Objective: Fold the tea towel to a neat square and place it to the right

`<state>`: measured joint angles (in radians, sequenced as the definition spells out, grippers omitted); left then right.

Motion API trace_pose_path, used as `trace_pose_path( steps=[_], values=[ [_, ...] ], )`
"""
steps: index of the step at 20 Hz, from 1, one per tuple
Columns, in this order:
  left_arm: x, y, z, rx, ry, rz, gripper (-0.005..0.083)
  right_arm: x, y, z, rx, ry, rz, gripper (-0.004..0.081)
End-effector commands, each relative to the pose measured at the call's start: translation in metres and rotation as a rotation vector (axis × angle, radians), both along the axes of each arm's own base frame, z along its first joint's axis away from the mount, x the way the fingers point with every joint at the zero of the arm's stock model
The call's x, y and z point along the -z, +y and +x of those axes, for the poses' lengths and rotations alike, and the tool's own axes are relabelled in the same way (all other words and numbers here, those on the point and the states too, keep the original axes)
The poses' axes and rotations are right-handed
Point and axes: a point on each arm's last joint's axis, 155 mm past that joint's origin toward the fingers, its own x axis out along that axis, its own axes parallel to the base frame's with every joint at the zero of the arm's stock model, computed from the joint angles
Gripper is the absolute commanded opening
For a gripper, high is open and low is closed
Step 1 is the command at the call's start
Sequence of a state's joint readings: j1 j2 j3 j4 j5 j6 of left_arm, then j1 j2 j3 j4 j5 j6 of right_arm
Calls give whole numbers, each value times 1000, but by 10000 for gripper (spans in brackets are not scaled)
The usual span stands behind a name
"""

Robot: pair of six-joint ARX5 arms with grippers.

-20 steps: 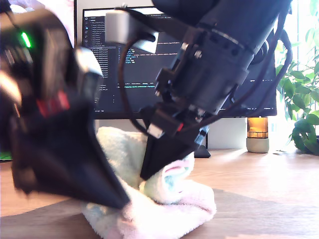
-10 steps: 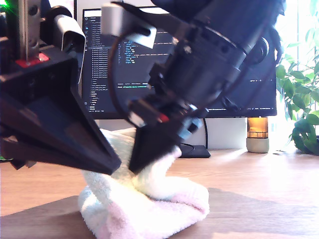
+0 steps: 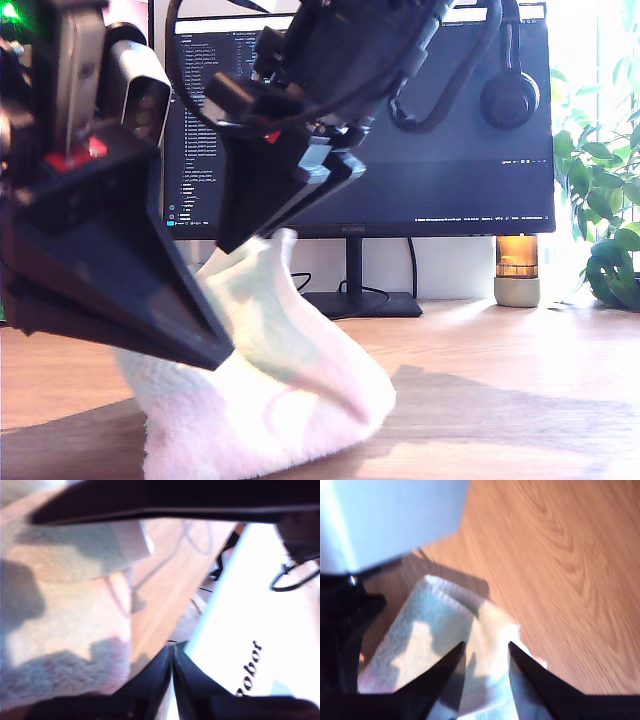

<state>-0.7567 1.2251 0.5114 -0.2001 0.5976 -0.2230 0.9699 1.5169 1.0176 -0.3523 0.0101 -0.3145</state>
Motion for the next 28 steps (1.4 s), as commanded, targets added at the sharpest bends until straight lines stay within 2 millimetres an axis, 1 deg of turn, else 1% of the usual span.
trace_pose_path(
  steps=[1,3,4,6,9,10,11,12,13,14,17,20,22,24,26,28],
  values=[
    [6,5,4,-14,-33,21,-19,-6,4,2,0,-5,6,249],
    [9,9,12,-43,-61,50,-19,-7,-1,8,26,-26,-17,249],
    [10,11,14,-52,-68,57,-19,-7,-3,8,30,-22,-30,249],
    [12,13,18,-58,-91,72,-19,-4,-9,1,25,11,-69,247],
    [18,22,33,-116,-148,132,-19,3,-15,-9,24,71,-93,241],
    [18,23,34,-120,-151,135,-19,3,-14,-10,41,95,-76,219],
    [17,22,35,-121,-156,130,-19,2,-11,-15,79,161,-28,168],
    [17,22,36,-122,-160,128,-19,1,-6,-20,76,213,8,119],
    [17,22,38,-130,-169,133,-19,0,-3,-23,63,242,28,63],
    [17,23,40,-135,-175,138,-19,1,-1,-25,55,257,34,-15],
    [18,27,46,-156,-205,158,-19,13,-2,-21,64,284,22,-10],
    [17,26,50,-167,-221,157,-19,37,-1,-14,67,341,8,-10],
    [17,28,55,-184,-239,168,-19,52,1,-13,58,388,5,-10],
    [17,30,58,-194,-248,176,-19,63,-5,-5,54,393,-14,-10],
    [17,31,59,-200,-254,181,-19,69,-11,3,66,395,-24,-10],
    [17,30,63,-209,-267,180,-19,69,-15,8,81,395,-21,-10]
  ],
)
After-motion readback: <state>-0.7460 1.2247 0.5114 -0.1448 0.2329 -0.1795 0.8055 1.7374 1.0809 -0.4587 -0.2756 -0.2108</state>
